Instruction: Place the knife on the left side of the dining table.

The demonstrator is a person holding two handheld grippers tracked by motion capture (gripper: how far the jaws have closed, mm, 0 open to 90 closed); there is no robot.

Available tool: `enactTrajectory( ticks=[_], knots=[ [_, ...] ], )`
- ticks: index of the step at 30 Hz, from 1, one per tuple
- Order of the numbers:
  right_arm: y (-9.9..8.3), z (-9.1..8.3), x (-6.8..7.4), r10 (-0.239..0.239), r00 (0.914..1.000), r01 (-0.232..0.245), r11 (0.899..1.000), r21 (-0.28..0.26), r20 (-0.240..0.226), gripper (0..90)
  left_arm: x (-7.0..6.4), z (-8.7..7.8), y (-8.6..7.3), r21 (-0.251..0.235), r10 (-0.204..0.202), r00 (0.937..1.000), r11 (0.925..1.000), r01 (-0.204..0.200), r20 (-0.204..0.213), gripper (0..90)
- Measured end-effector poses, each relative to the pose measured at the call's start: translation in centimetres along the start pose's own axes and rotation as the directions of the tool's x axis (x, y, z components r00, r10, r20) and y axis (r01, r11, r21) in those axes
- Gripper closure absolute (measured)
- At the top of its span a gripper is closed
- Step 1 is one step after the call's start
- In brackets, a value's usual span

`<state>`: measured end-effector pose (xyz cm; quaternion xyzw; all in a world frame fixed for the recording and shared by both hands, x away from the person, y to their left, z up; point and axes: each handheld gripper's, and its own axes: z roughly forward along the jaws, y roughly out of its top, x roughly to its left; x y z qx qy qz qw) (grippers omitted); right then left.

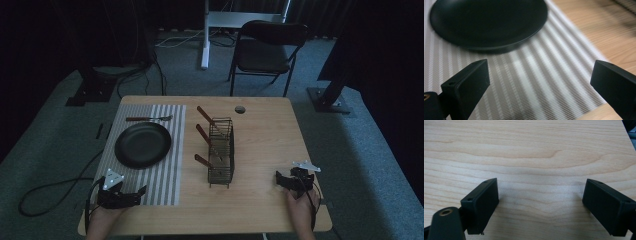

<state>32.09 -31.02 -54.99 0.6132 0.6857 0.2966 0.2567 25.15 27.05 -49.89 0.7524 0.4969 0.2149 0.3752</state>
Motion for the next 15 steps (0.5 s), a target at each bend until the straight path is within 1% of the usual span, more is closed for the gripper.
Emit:
enactTrajectory(
  ticks=[1, 5, 6, 7, 10, 12, 15],
  knots=[
    [0.0, 0.0, 0.0, 0.001, 1.0000, -0.001, 1.000, 0.000, 0.000, 12.6, -0.4, 0.0, 0.4, -0.005, 0.020, 0.9997, 0.9998, -0.020, 0.013, 2.8],
    [0.0, 0.0, 0.0, 0.000, 1.0000, 0.000, 1.000, 0.000, 0.000, 12.6, -0.6, 0.0, 0.6, -0.005, 0.027, 0.9994, 0.9996, -0.026, 0.020, 2.8],
    [0.0, 0.0, 0.0, 0.000, 1.0000, 0.000, 1.000, 0.000, 0.000, 12.6, -1.3, -0.1, 1.4, -0.022, 0.043, 0.9973, 0.9989, -0.042, 0.060, 2.9],
    [0.0, 0.0, 0.0, 0.001, 1.0000, -0.001, 1.000, 0.000, 0.000, 12.6, -1.5, -0.1, 1.5, -0.026, 0.051, 0.9968, 0.9984, -0.049, 0.062, 2.9],
    [0.0, 0.0, 0.0, 0.000, 1.0000, 0.000, 1.000, 0.000, 0.000, 12.6, -2.0, -0.2, 2.0, -0.037, 0.055, 0.9960, 0.9979, -0.053, 0.069, 2.8],
    [0.0, 0.0, 0.0, 0.000, 1.0000, 0.000, 1.000, 0.000, 0.000, 12.6, -2.3, -0.3, 2.3, -0.048, 0.064, 0.9943, 0.9970, -0.060, 0.085, 2.9],
    [0.0, 0.0, 0.0, 0.000, 1.0000, 0.000, 1.000, 0.000, 0.000, 12.6, -2.8, -0.4, 2.8, -0.070, 0.080, 0.9889, 0.9950, -0.072, 0.125, 2.9]
  ],
)
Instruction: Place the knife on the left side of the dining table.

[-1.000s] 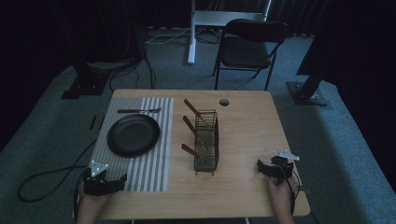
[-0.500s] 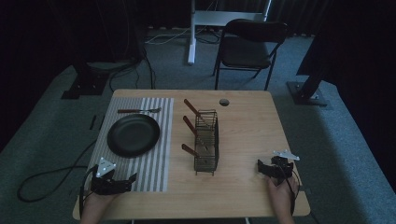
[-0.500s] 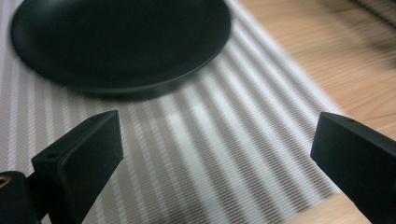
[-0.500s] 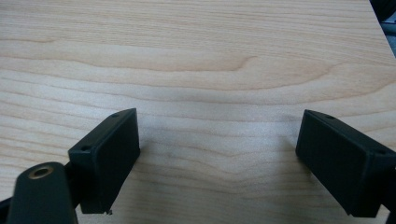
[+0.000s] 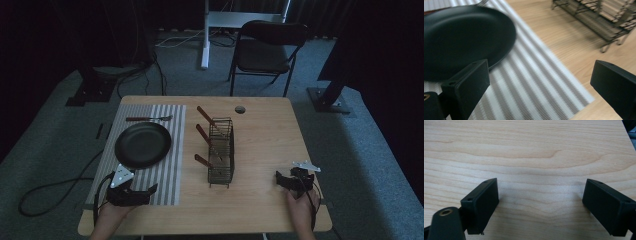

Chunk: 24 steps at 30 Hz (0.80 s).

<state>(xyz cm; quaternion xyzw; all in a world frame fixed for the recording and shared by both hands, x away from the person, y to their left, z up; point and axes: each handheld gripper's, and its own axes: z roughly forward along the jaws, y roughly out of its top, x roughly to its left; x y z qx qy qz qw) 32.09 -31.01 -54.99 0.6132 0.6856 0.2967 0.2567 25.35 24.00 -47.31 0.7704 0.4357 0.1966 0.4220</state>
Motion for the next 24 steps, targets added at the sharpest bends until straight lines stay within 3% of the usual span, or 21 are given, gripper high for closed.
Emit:
enactTrajectory(
  ticks=[14, 15, 20, 21, 24],
  knots=[
    [0.0, 0.0, 0.0, 0.000, 1.0000, 0.000, 1.000, 0.000, 0.000, 12.6, -1.5, 0.3, 1.4, -0.046, 0.063, 0.9953, 0.9971, -0.060, 0.073, 2.9],
    [0.0, 0.0, 0.0, 0.000, 1.0000, 0.000, 1.000, 0.000, 0.000, 12.6, -2.0, 0.5, 2.0, -0.064, 0.081, 0.9914, 0.9951, -0.075, 0.102, 2.9],
    [0.0, 0.0, 0.0, 0.000, 1.0000, 0.000, 1.000, 0.000, 0.000, 12.6, -2.8, 0.8, 2.8, -0.078, 0.113, 0.9864, 0.9915, -0.104, 0.119, 3.0],
    [0.0, 0.0, 0.0, 0.000, 1.0000, 0.000, 1.000, 0.000, 0.000, 12.6, -3.1, 0.9, 3.3, -0.092, 0.130, 0.9814, 0.9888, -0.118, 0.141, 2.9],
    [0.0, 0.0, 0.0, 0.000, 1.0000, 0.000, 1.000, 0.000, 0.000, 12.6, -3.6, 1.0, 3.9, -0.104, 0.153, 0.9758, 0.9849, -0.138, 0.156, 2.9]
  ],
)
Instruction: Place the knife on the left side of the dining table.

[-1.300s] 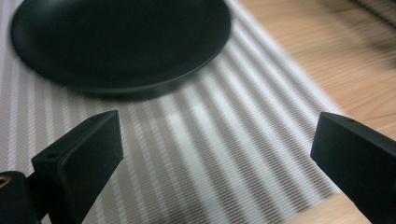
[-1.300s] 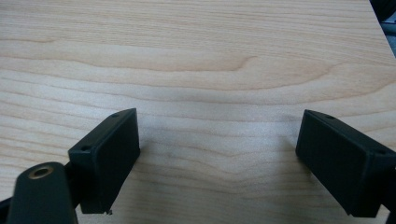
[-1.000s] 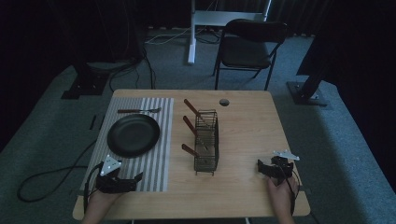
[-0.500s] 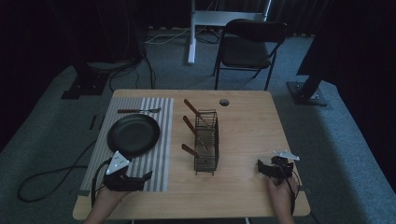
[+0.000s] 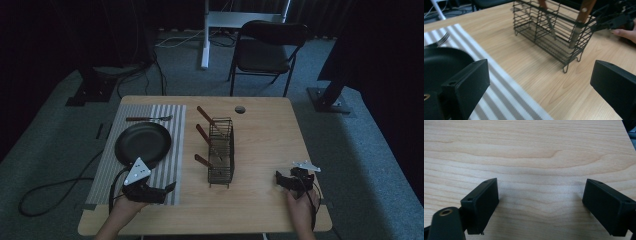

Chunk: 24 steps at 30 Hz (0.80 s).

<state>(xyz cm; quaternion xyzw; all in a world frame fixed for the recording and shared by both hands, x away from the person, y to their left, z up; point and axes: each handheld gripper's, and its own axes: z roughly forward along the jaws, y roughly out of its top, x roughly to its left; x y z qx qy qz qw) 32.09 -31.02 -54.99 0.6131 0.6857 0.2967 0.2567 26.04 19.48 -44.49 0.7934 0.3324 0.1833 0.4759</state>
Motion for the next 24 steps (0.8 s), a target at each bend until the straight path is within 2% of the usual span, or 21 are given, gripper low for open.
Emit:
enactTrajectory(
  ticks=[4, 7, 10, 21, 24],
  knots=[
    [0.0, 0.0, 0.0, 0.000, 1.0000, 0.000, 1.000, 0.000, 0.000, 12.6, -0.4, 0.3, 0.9, -0.012, 0.025, 0.9991, 0.9996, -0.025, 0.035, 2.9],
    [0.0, 0.0, 0.0, 0.000, 1.0000, 0.000, 1.000, 0.000, 0.000, 12.6, -0.5, 0.4, 1.0, -0.016, 0.031, 0.9988, 0.9994, -0.030, 0.039, 2.9],
    [0.0, 0.0, 0.0, -0.001, 1.0000, 0.001, 1.000, 0.001, 0.000, 12.6, -0.8, 0.7, 1.9, -0.037, 0.043, 0.9963, 0.9985, -0.040, 0.075, 2.9],
    [0.0, 0.0, 0.0, 0.000, 1.0000, 0.000, 1.000, 0.000, 0.000, 12.6, -1.4, 1.5, 3.7, -0.061, 0.081, 0.9908, 0.9954, -0.074, 0.108, 2.9],
    [0.0, 0.0, 0.0, 0.000, 1.0000, 0.000, 1.000, 0.000, 0.000, 12.6, -1.7, 2.3, 4.2, -0.061, 0.094, 0.9893, 0.9942, -0.088, 0.111, 2.9]
  ],
)
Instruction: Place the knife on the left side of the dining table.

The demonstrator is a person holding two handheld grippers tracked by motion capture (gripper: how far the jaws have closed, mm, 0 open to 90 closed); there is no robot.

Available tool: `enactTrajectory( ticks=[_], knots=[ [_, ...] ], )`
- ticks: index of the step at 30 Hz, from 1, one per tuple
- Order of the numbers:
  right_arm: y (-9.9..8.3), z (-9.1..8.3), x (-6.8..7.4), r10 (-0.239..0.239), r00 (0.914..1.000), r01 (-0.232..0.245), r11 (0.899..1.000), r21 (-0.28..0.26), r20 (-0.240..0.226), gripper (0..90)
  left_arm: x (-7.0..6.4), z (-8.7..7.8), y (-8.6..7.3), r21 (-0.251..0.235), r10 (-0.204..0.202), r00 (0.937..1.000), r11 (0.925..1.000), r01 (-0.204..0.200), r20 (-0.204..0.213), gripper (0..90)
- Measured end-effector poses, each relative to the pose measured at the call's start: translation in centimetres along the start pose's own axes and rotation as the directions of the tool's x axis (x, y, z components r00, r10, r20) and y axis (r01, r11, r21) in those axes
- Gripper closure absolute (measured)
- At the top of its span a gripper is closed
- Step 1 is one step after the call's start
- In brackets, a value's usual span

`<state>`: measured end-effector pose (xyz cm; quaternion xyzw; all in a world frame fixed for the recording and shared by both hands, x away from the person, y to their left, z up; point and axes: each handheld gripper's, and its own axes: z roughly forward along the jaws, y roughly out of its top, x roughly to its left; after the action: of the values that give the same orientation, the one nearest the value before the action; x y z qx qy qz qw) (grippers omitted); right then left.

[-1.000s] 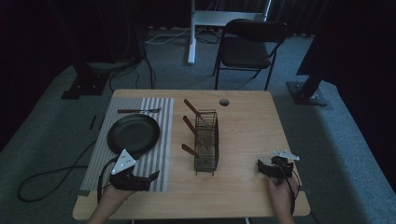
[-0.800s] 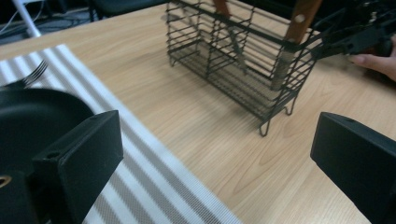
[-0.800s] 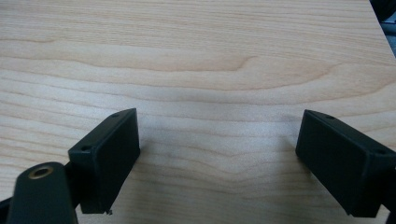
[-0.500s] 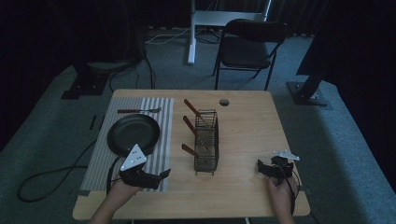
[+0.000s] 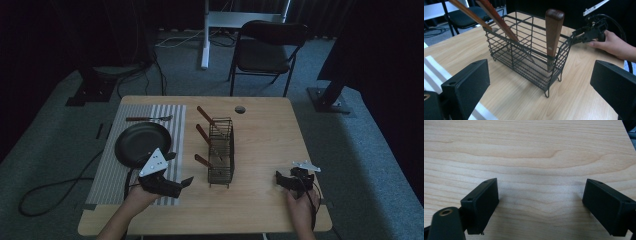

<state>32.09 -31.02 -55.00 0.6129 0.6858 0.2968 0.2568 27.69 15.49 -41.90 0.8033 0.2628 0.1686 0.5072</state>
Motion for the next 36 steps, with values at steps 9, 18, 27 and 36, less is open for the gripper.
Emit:
enactTrajectory(
  ticks=[9, 18, 27, 36],
  knots=[
    [0.0, 0.0, 0.0, -0.001, 1.0000, 0.001, 1.000, 0.000, 0.000, 12.6, 0.2, 0.9, 0.5, -0.015, -0.013, 0.9994, 0.9998, 0.014, 0.032, 2.9],
    [0.0, 0.0, 0.0, -0.001, 1.0000, 0.001, 1.000, 0.000, 0.000, 12.6, 0.3, 1.8, 1.7, -0.037, -0.007, 0.9981, 0.9993, 0.009, 0.061, 4.1],
    [0.0, 0.0, 0.0, -0.001, 1.0000, 0.001, 1.000, 0.000, 0.000, 12.6, 0.5, 2.6, 2.2, -0.061, 0.000, 0.9931, 0.9981, 0.007, 0.118, 16.3],
    [0.0, 0.0, 0.0, -0.001, 1.0000, 0.001, 1.000, 0.000, 0.000, 12.6, 0.3, 2.7, 2.3, -0.088, 0.007, 0.9913, 0.9961, 0.005, 0.131, 46.9]
  ],
)
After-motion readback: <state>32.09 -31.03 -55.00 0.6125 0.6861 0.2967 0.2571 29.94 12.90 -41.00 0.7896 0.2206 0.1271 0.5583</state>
